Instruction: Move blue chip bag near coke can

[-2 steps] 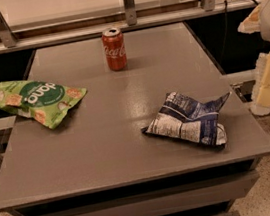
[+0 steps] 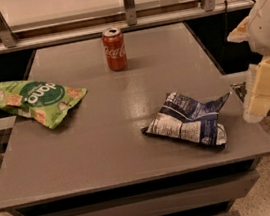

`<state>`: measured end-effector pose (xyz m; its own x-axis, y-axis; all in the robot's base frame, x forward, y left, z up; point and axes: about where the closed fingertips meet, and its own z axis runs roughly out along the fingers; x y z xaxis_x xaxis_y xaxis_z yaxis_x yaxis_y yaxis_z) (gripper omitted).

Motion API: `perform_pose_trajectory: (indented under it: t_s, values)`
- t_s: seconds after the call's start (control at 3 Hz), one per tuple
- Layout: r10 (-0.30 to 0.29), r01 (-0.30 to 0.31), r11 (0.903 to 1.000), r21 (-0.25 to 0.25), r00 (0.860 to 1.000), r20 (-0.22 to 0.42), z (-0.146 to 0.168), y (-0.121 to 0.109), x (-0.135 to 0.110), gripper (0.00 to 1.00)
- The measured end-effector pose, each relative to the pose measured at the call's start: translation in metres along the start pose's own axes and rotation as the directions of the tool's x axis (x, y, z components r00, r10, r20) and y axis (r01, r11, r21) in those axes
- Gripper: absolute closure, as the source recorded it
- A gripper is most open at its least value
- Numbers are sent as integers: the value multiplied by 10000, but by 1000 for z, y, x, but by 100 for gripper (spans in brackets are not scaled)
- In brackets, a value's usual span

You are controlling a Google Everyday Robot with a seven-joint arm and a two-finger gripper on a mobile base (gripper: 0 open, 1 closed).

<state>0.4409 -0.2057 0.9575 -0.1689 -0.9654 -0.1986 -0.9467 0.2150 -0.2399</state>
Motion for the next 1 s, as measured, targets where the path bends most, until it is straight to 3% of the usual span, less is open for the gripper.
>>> perform_pose_trajectory:
  t_s: [0.33,0.67,1.0]
  values:
    - [-864,864,9962,-64,9962,-72,26,1,-6,0]
    - [-1764,1750,9826,-628,9842,-180,60,1,-9,0]
    - [-1998,1955,9692,-1494,9797,-142,89,5,-1,18]
